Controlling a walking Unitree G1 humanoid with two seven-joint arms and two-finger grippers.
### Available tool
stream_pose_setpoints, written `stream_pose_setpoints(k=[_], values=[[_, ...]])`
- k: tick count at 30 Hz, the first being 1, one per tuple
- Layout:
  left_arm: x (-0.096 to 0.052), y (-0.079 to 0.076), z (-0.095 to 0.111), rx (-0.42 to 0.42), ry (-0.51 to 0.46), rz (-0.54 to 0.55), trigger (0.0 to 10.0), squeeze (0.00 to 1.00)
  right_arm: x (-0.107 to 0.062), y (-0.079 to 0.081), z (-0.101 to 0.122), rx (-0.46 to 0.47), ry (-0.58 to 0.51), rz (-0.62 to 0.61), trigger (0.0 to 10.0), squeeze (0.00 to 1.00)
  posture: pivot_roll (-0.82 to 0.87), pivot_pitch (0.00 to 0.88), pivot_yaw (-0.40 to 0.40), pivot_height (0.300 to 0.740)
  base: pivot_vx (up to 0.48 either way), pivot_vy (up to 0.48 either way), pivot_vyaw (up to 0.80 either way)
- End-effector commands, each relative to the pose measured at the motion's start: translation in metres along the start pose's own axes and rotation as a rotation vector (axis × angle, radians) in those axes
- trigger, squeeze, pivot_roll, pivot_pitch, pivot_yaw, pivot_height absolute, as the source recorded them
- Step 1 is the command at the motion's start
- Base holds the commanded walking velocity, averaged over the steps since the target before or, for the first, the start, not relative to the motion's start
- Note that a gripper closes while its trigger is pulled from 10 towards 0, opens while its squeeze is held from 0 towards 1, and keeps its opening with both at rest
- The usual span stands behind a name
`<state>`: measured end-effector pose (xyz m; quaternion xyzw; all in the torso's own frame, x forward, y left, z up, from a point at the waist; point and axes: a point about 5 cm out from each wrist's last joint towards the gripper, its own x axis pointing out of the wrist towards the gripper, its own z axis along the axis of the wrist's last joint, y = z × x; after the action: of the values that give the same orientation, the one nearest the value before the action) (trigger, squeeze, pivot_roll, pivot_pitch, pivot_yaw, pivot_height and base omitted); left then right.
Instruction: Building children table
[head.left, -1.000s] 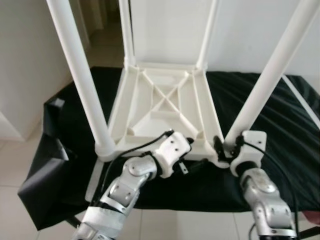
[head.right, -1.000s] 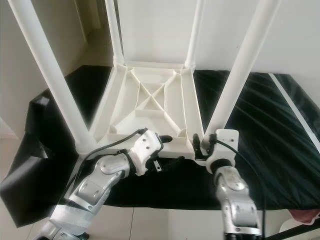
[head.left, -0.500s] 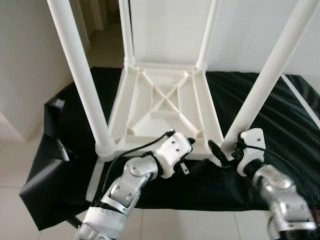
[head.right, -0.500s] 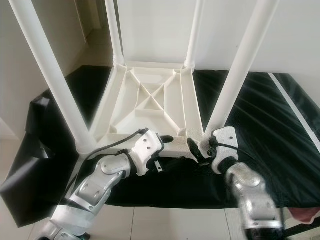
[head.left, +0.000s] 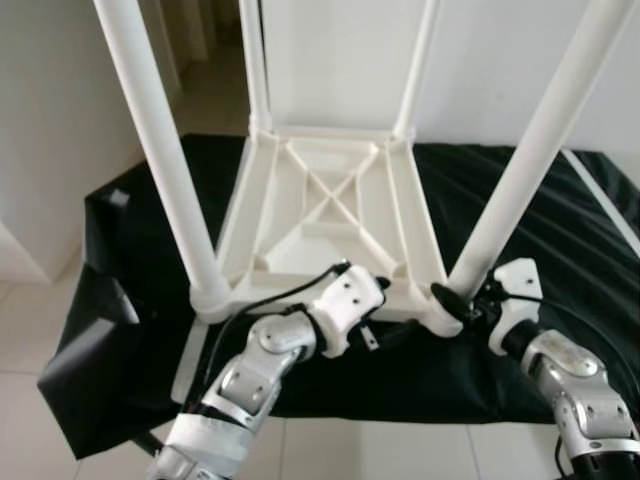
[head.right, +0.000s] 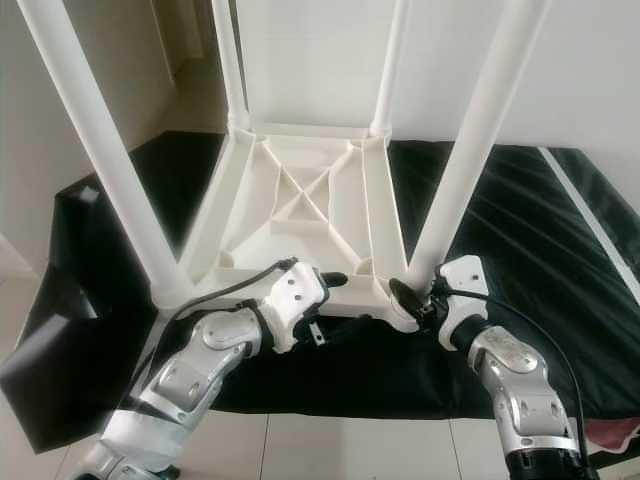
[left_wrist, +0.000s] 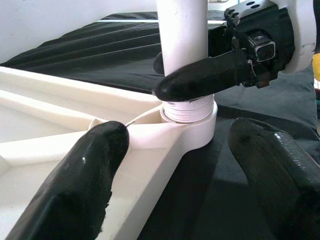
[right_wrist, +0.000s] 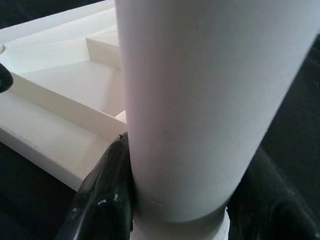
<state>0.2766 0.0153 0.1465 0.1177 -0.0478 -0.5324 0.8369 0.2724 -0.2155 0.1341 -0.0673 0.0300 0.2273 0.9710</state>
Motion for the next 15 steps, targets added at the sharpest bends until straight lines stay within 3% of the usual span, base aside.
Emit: stream_pose_setpoints(k=[1,2,3,6,10,15], values=[[0.0,-0.002,0.001,0.006,-0.001,-0.025,10.0,0.0,-0.004,0.005,-0.011,0.003,0.057,0.034,0.0,0.0,0.0,0.0,-0.034,0.74,0.0,0.0,0.0],[0.0,-0.002,0.001,0.006,-0.001,-0.025,10.0,0.0,-0.004,0.005,-0.011,0.003,0.057,0.034,0.0,0.0,0.0,0.0,-0.034,0.74,0.0,0.0,0.0],[0.0,-0.002,0.0,0.005,0.0,-0.026,10.0,0.0,-0.005,0.006,-0.011,0.016,0.057,0.024,10.0,0.0,0.0,0.0,-0.033,0.74,0.0,0.0,0.0],[0.0,-0.002,0.0,0.005,0.001,-0.026,10.0,0.0,-0.006,0.007,-0.01,0.028,0.053,0.015,10.0,0.0,0.0,0.0,-0.033,0.74,0.0,0.0,0.0],[0.001,-0.003,0.0,0.0,0.001,-0.029,10.0,0.0,-0.002,0.016,-0.005,0.09,0.021,-0.086,10.0,0.0,-0.01,0.0,-0.033,0.74,0.0,0.0,0.0],[0.001,-0.004,-0.001,0.002,0.003,-0.03,10.0,0.0,0.002,0.025,-0.006,0.096,0.028,-0.17,10.0,0.0,-0.01,0.0,-0.034,0.74,0.0,0.0,0.0]])
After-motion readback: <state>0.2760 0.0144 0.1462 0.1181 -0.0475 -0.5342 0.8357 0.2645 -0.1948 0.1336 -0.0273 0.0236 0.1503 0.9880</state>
